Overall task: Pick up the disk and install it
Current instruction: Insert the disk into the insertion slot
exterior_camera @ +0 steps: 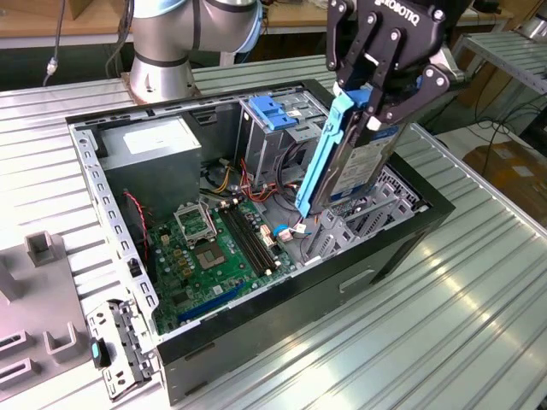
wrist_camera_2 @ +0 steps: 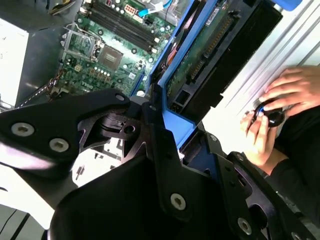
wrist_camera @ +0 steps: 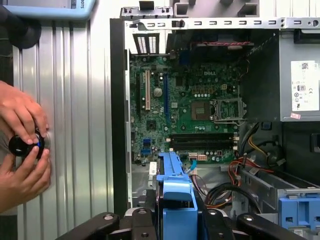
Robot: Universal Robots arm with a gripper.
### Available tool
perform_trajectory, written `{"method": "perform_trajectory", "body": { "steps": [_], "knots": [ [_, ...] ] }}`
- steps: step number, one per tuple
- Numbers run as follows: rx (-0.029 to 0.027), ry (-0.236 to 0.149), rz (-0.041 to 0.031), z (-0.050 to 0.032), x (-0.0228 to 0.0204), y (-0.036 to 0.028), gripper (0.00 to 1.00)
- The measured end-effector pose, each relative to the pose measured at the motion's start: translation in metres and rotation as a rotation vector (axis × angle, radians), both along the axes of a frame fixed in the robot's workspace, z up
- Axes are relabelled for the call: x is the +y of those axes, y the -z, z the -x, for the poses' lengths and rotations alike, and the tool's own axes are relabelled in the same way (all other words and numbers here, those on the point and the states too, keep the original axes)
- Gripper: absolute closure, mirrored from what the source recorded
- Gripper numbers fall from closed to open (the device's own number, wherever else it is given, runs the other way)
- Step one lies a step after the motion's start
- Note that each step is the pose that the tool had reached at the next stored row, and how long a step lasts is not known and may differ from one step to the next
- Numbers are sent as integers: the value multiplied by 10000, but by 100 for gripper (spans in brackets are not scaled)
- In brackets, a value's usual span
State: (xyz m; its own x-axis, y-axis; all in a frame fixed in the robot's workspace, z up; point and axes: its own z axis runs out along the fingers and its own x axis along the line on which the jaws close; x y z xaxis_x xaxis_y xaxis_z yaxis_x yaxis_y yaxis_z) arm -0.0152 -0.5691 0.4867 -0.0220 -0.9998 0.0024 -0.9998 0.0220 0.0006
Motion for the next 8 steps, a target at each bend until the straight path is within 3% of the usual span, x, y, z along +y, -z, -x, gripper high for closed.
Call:
{"method": "perform_trajectory", "body": {
  "steps": [3, 4, 8],
  "knots": [
    [4, 0, 0, -32, -103, 12, 63],
    [13, 0, -2, -85, -129, 17, 63],
    [40, 0, -2, -314, -144, 26, 63]
  ]
}}
